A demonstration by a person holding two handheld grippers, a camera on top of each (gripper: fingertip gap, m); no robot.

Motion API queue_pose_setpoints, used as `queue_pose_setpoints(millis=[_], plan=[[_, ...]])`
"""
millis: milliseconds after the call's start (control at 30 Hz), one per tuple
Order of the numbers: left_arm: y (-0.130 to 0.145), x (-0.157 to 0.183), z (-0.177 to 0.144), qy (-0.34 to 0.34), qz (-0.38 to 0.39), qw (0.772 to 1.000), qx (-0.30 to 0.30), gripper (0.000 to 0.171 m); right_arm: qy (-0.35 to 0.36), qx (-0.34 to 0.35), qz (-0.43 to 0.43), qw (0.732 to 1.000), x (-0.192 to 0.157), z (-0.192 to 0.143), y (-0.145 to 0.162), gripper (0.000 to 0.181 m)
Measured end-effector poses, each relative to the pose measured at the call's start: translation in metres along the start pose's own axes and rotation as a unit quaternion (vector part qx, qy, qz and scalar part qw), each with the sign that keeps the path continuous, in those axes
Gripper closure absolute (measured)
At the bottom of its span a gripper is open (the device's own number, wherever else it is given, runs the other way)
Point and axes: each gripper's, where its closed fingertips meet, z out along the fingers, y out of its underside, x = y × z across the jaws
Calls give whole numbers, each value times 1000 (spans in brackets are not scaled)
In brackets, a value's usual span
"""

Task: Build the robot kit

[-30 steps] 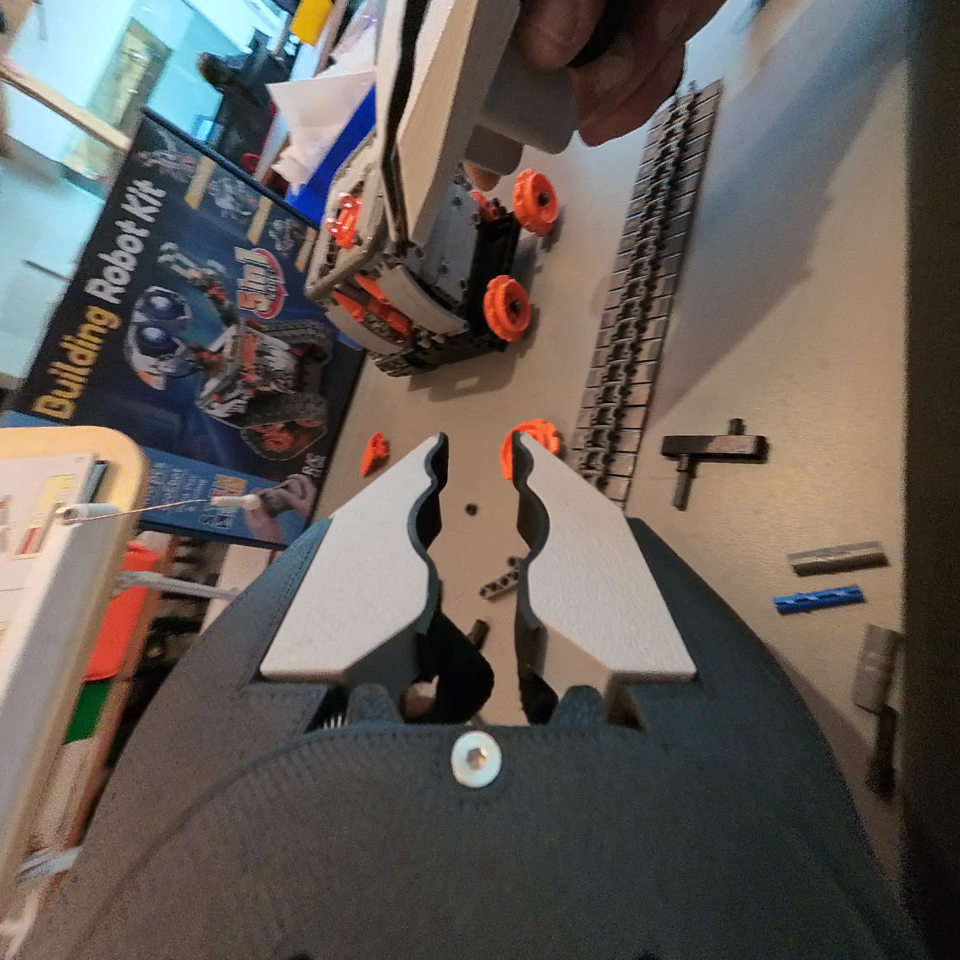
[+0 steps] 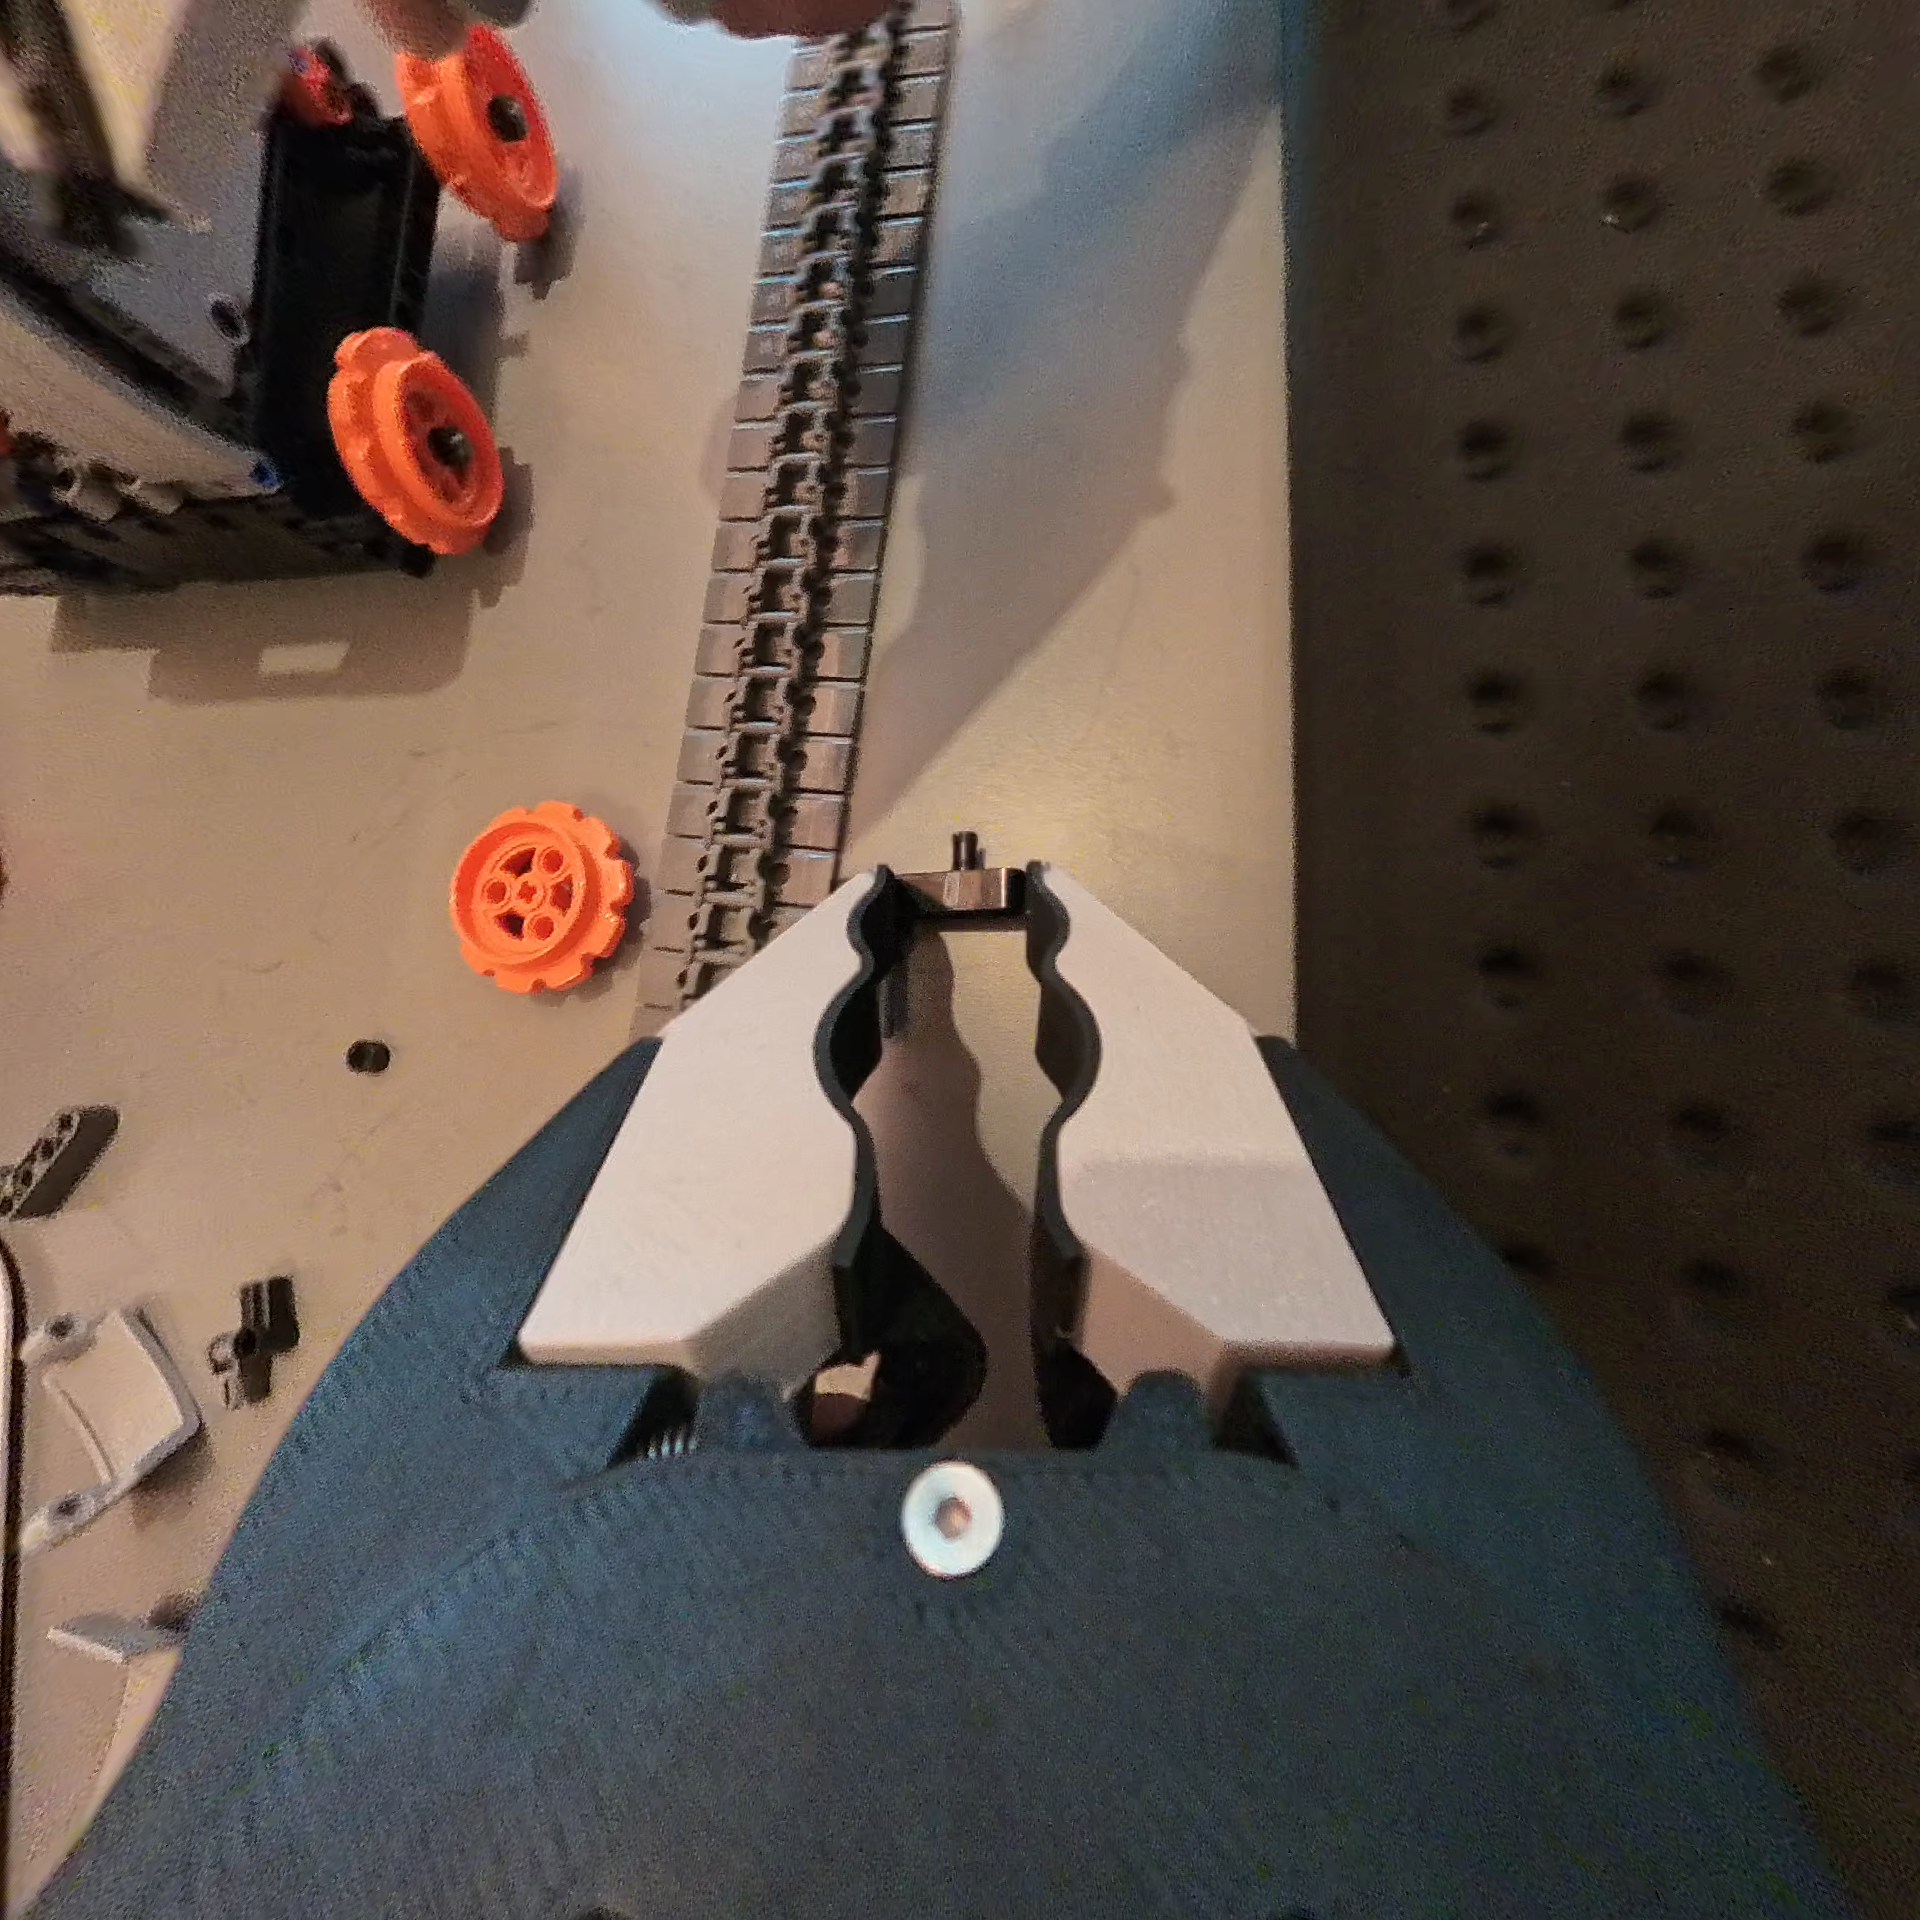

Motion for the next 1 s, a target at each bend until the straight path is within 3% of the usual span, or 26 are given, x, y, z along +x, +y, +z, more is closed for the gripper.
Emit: queue_pose_setpoints(millis=[267,367,500,767,1000], plan=[[5,-8,0,-4,-17,1000,-20,114,-9,-8,1,1000,-3,1,4,180],[5,-5,1,16,-28,999,-25,117,-10,-8,1,1000,-3,1,4,180],[5,5,2,46,-46,997,-31,137,-10,-8,1,1000,-4,0,3,180],[1,6,-12,74,20,997,-20,122,-15,-8,1,1000,-6,0,4,180],[10,15,-5,145,99,982,-74,118,-13,-11,4,1000,-3,0,6,180]])
